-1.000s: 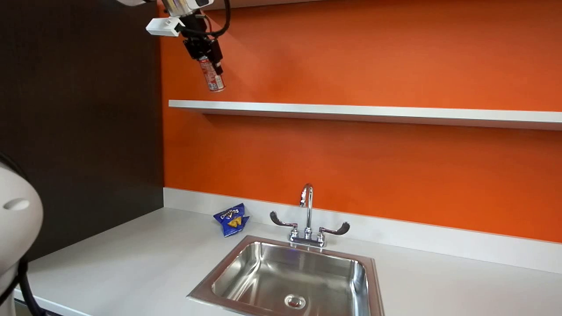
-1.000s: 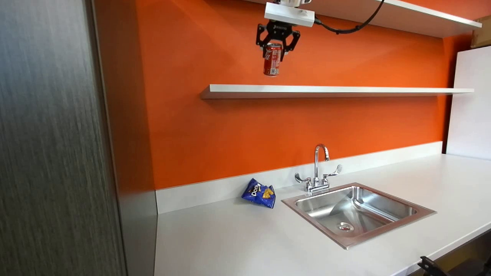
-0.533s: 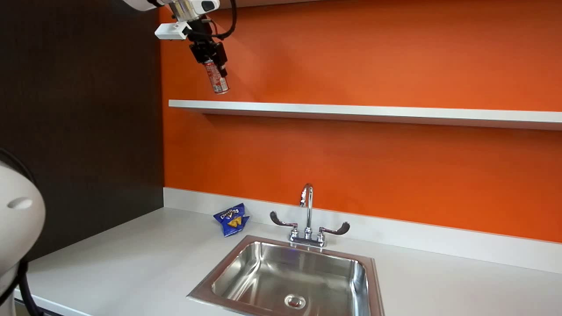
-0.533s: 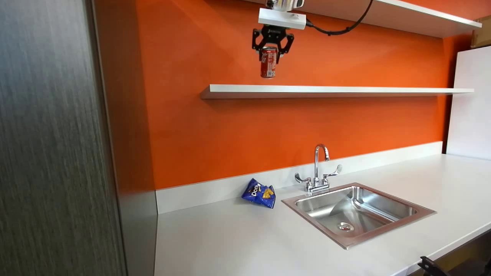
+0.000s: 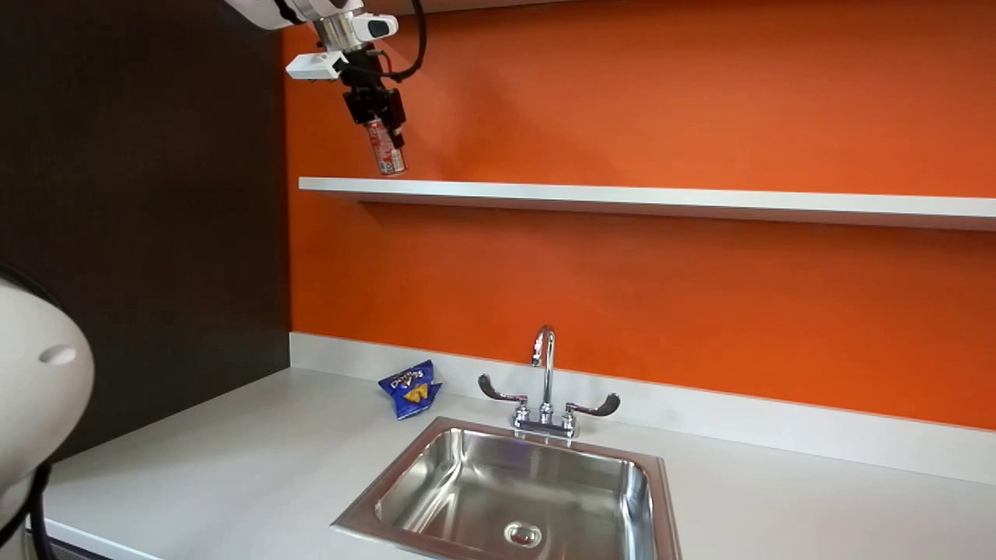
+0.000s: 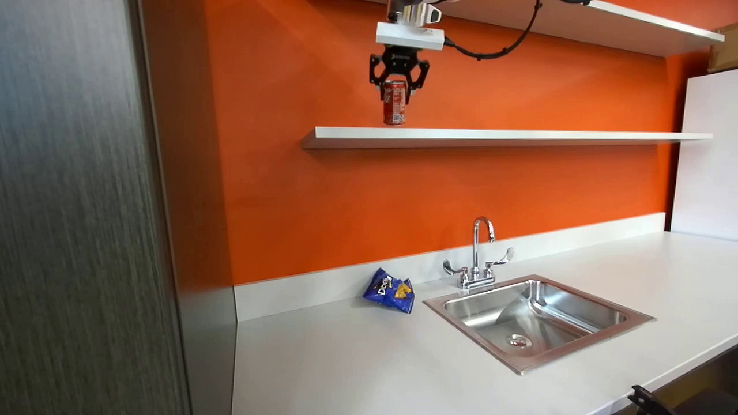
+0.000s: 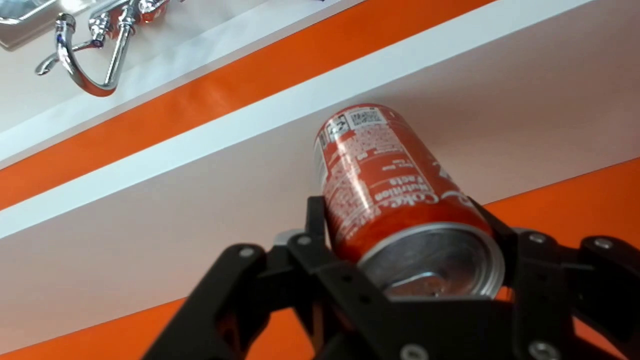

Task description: Put the Cola can on the left side of the first shelf

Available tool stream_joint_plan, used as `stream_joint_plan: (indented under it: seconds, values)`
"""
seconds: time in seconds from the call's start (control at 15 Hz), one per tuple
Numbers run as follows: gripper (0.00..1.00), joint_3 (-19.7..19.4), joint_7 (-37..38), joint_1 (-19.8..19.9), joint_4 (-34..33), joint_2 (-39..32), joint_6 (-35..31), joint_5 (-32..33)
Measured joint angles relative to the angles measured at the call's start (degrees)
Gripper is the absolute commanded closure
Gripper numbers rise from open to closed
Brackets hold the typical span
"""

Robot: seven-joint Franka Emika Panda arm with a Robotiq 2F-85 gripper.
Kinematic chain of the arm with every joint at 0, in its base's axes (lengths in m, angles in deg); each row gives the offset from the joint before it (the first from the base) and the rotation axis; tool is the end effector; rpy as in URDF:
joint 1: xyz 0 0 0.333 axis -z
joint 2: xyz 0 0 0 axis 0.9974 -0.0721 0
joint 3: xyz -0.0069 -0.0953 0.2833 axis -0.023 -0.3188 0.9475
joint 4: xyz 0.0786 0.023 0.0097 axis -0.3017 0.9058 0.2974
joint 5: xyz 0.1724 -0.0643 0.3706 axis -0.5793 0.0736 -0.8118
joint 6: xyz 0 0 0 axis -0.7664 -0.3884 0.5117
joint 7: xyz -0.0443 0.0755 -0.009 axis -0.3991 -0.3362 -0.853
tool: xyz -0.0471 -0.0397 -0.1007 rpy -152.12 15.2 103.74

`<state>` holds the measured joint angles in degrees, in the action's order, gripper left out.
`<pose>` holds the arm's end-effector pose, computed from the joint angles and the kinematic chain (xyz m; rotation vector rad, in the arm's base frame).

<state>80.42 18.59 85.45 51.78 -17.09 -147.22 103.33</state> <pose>0.6044 0.1191 0.6722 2.9393 -0.5411 0.9530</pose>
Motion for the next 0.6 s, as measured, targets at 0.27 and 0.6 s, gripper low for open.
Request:
stream_joint_plan:
  seconds: [0.27,0.6]
  values:
    - [0.6,-2.14,0.01,-1.62,-4.19,-3.13,0.98,0.0]
    - [0.6,-4.22,0.05,-3.36,-7.92,-6.18,1.48,0.0]
